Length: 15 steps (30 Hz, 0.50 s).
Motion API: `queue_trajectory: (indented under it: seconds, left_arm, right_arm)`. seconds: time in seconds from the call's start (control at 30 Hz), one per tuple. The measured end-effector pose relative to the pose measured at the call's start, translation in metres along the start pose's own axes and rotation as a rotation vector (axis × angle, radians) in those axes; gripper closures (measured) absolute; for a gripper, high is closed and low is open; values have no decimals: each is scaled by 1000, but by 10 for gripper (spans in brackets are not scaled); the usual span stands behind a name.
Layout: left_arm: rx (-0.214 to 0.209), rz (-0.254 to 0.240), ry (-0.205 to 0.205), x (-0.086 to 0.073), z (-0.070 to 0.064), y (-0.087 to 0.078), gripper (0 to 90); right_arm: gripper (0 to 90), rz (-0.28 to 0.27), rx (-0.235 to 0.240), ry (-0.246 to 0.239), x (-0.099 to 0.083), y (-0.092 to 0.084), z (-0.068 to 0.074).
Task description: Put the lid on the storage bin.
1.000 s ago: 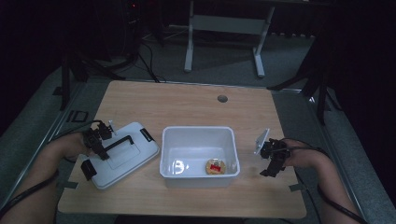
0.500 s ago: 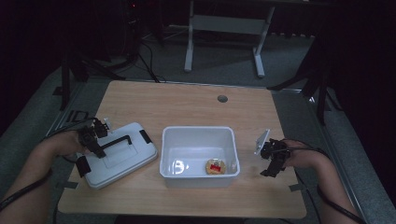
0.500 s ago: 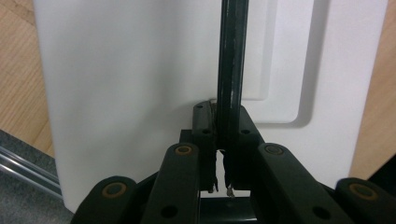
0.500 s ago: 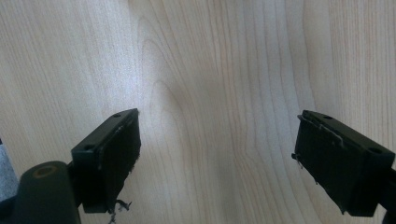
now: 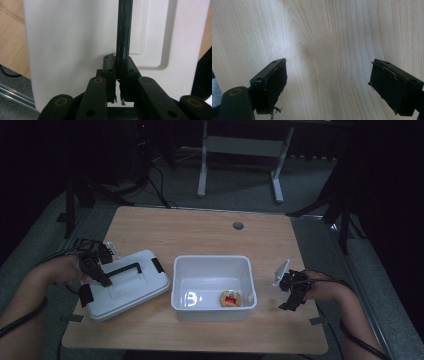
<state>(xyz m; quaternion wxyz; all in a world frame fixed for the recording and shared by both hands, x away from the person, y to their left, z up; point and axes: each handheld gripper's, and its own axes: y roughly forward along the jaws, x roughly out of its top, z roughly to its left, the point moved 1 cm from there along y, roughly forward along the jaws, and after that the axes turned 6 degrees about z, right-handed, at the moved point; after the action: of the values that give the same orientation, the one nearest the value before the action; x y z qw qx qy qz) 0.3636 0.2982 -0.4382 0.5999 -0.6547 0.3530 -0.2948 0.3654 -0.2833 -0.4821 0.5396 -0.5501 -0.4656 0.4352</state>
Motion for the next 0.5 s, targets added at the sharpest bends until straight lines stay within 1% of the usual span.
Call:
queue_trajectory:
  seconds: [0.13, 0.27, 0.3, 0.43, 0.47, 0.5]
  left_arm:
    - [6, -1, 2, -1, -2, -12, 831]
    - [16, -1, 23, -3, -6, -27, 831]
    - [17, -1, 30, -3, -7, -32, 832]
    - [35, -25, 38, -4, -13, -51, 832]
    - [35, -25, 38, -4, -13, -51, 832]
    - [43, -28, 43, -3, -15, -57, 832]
  right_arm:
    - [140, 1, 1, 2, -1, 0, -1]
    - [142, -3, 1, 7, -1, -2, -1]
    - [143, -2, 7, 10, -1, -2, -1]
    - [143, 5, 11, 6, 0, -1, 0]
    - [143, 5, 11, 6, 0, -1, 0]
    - [143, 2, 8, 5, 0, -1, 0]
